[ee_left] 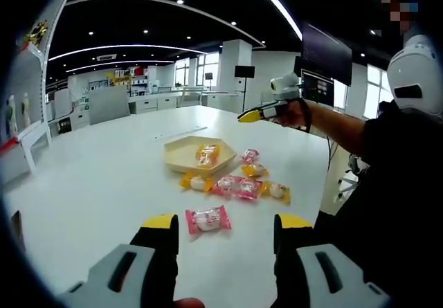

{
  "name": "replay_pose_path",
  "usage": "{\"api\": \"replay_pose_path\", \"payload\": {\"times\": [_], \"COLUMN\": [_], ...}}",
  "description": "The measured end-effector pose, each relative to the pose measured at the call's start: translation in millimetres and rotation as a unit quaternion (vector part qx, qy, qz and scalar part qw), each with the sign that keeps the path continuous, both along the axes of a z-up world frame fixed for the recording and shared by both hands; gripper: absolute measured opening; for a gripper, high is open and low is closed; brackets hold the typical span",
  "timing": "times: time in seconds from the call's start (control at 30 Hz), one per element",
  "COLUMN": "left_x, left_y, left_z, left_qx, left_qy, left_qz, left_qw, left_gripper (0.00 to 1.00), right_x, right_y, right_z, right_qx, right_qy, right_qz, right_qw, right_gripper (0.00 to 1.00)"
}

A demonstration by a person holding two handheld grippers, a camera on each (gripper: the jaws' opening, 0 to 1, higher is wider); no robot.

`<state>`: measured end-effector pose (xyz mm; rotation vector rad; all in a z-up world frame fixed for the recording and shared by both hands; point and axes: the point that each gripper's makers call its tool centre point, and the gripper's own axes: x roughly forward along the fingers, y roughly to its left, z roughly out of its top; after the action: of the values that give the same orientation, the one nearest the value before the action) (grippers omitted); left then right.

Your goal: Pick up the marshmallows scattered on the table and place them into the bowl on the table

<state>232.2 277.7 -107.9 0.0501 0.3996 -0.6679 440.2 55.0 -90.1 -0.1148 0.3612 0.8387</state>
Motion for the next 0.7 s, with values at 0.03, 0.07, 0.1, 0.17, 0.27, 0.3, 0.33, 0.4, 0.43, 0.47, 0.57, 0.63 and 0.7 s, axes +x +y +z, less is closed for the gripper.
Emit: {"api": "replay_pose_path", "payload": {"times": [0.03,0.07,0.1,0.17,0.27,0.3,0.33,0.4,0.43,0.47,0.57,0.63,0.7], "left_x": [0.2,0.6,0.7,0.8,0.8,0.7,0.7,0.9,1.0,1.1,1.2,1.2,1.3], "left_y": [0.1,0.3,0.4,0.5,0.5,0.4,0.3,0.3,0.1,-0.1,-0.8,-1.2,-1.1], "left_z": [0.2,0.3,0.3,0.3,0.6,0.7,0.8,0.7,0.6,0.6,0.4,0.2,-0.1], "left_qx": [-0.001,0.0,0.0,0.001,0.002,0.002,0.002,0.003,0.003,0.003,0.003,0.004,0.005], "left_qy": [0.0,0.0,0.0,0.0,0.0,0.0,0.0,0.0,0.0,0.0,0.0,0.0,-0.001], "left_qz": [0.0,0.0,0.0,0.0,-0.001,-0.001,-0.001,-0.001,-0.001,-0.001,-0.002,-0.002,-0.002], "left_qw": [1.0,1.0,1.0,1.0,1.0,1.0,1.0,1.0,1.0,1.0,1.0,1.0,1.0], "left_gripper": [0.56,0.56,0.56,0.56,0.56,0.56,0.56,0.56,0.56,0.56,0.56,0.56,0.56], "right_x": [-0.4,-1.4,1.3,4.5,6.2,6.8,7.0,7.3,7.2,7.1,5.5,4.3,3.4], "right_y": [-0.5,-1.0,-2.9,-5.7,-9.0,-9.9,-11.0,-13.6,-14.5,-15.3,-17.4,-19.0,-20.8], "right_z": [0.1,0.4,0.2,-0.3,-1.4,-1.5,-1.3,0.5,1.4,2.4,3.7,4.0,3.8], "right_qx": [0.0,0.001,0.001,0.001,-0.002,-0.002,-0.002,0.0,0.001,0.003,0.007,0.01,0.012], "right_qy": [0.0,-0.001,-0.001,-0.001,-0.001,-0.001,-0.001,-0.003,-0.004,-0.004,-0.005,-0.005,-0.005], "right_qz": [0.0,0.001,0.001,0.001,0.003,0.003,0.003,0.003,0.003,0.003,0.003,0.003,0.002], "right_qw": [1.0,1.0,1.0,1.0,1.0,1.0,1.0,1.0,1.0,1.0,1.0,0.9999,0.9999], "right_gripper": [0.3,0.3,0.3,0.3,0.3,0.31,0.31,0.31,0.31,0.32,0.32,0.32,0.32]}}
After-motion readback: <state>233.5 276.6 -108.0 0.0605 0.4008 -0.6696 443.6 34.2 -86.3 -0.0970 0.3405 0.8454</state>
